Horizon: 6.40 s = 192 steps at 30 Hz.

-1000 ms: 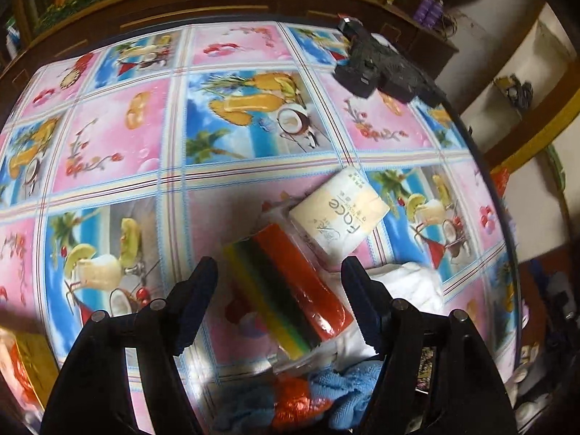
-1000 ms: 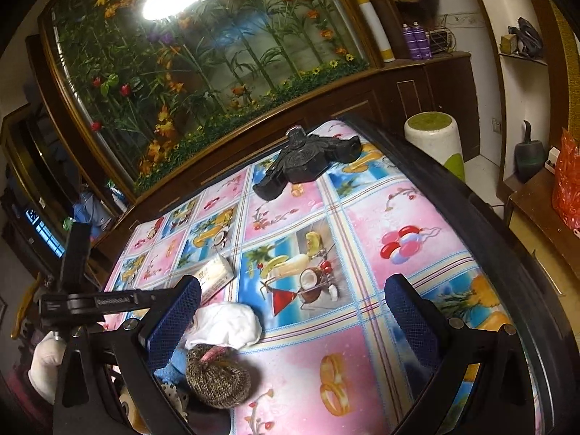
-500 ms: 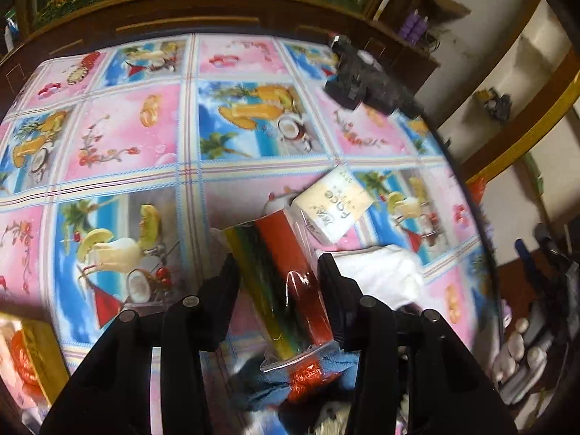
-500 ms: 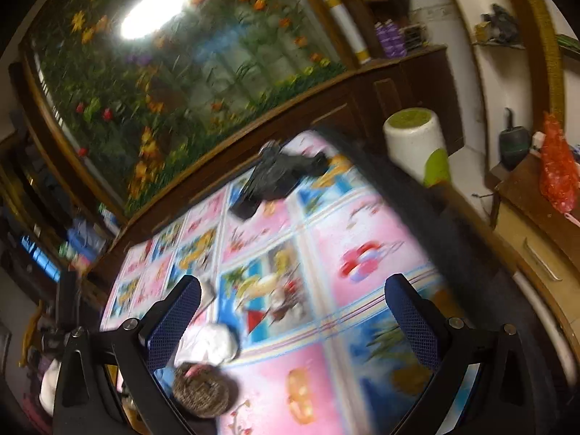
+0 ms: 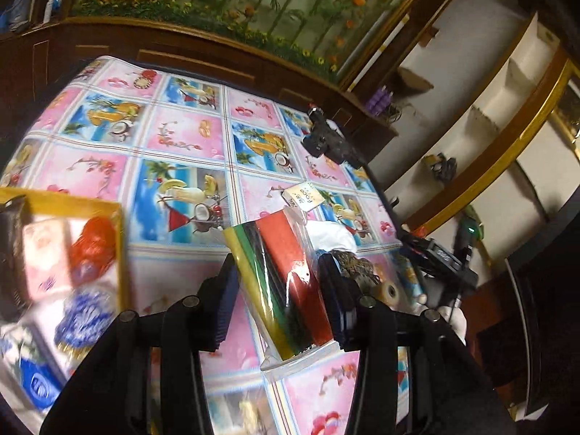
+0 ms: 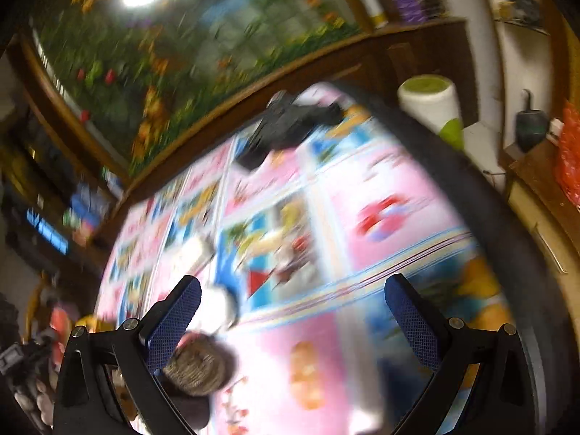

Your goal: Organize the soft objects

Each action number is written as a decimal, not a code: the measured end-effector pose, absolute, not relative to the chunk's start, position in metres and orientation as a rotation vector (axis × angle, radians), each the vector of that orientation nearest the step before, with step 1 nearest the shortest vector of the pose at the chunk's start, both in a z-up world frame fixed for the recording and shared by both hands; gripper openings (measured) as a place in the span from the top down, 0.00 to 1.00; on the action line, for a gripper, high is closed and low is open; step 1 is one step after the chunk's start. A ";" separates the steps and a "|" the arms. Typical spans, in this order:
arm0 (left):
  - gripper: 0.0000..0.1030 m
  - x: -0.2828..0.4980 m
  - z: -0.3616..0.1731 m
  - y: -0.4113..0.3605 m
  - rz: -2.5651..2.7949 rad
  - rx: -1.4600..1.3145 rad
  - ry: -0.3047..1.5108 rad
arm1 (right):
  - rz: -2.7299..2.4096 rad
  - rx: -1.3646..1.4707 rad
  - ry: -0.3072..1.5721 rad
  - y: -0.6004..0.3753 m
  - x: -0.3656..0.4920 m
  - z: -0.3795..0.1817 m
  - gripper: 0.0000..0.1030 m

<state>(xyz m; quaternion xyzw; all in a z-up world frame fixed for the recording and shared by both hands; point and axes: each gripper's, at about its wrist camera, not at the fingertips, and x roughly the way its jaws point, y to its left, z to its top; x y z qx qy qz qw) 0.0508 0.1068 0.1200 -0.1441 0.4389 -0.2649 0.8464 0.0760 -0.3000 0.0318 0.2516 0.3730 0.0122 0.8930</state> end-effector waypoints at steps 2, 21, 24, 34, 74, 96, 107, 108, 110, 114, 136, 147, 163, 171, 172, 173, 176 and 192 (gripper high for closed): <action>0.60 0.033 0.126 0.121 -0.562 -0.304 0.894 | 0.100 0.468 0.855 -0.274 0.097 0.041 0.01; 0.60 -0.047 0.096 0.294 -0.249 -0.371 0.772 | -0.171 0.491 1.405 -0.176 0.317 0.014 0.12; 0.60 -0.053 0.091 0.308 -0.194 -0.360 0.765 | -0.220 0.370 1.374 -0.161 0.323 0.019 0.44; 0.60 -0.036 0.076 0.331 -0.122 -0.382 0.838 | -0.075 0.282 1.209 -0.114 0.280 0.070 0.68; 0.36 -0.077 0.129 0.333 -0.064 -0.418 0.701 | 0.785 -0.060 1.199 0.169 0.039 0.054 0.35; 0.00 -0.095 0.121 0.158 -0.280 -0.241 0.740 | 0.156 0.214 0.623 -0.191 -0.117 0.117 0.01; 0.00 -0.081 0.105 0.114 -0.337 -0.246 0.867 | 0.138 0.388 0.748 -0.243 -0.077 0.093 0.01; 0.00 -0.077 0.104 0.115 -0.338 -0.265 0.874 | 0.146 0.404 0.763 -0.244 -0.067 0.084 0.01; 0.00 -0.071 0.101 0.116 -0.338 -0.284 0.884 | 0.155 0.448 0.808 -0.248 -0.044 0.072 0.01; 0.00 -0.048 0.094 0.115 -0.341 -0.309 0.932 | 0.166 0.523 0.879 -0.251 0.005 0.047 0.01; 0.00 0.111 0.037 0.052 -0.378 -0.253 1.165 | 0.141 0.258 1.057 -0.206 0.166 0.016 0.59; 0.01 0.160 0.006 -0.039 -0.387 0.198 1.300 | 0.164 0.287 1.037 -0.225 0.145 0.015 0.59; 0.15 0.065 0.036 0.076 -0.331 0.098 1.209 | 0.112 0.294 1.028 -0.233 0.139 0.019 0.60; 0.15 0.055 0.004 0.030 -0.369 0.279 1.175 | 0.123 0.302 1.005 -0.237 0.139 0.018 0.51; 0.18 0.054 0.004 0.029 -0.379 0.268 1.188 | 0.126 0.292 0.998 -0.235 0.139 0.018 0.50; 0.40 0.053 0.008 0.029 -0.378 0.248 1.172 | 0.120 0.272 0.993 -0.231 0.138 0.018 0.48; 0.75 0.049 0.022 0.037 -0.405 0.162 1.167 | 0.113 0.223 0.990 -0.225 0.139 0.017 0.48; 0.74 -0.046 0.102 0.168 -0.282 -0.176 0.930 | 0.112 0.303 0.734 -0.235 0.099 0.067 0.75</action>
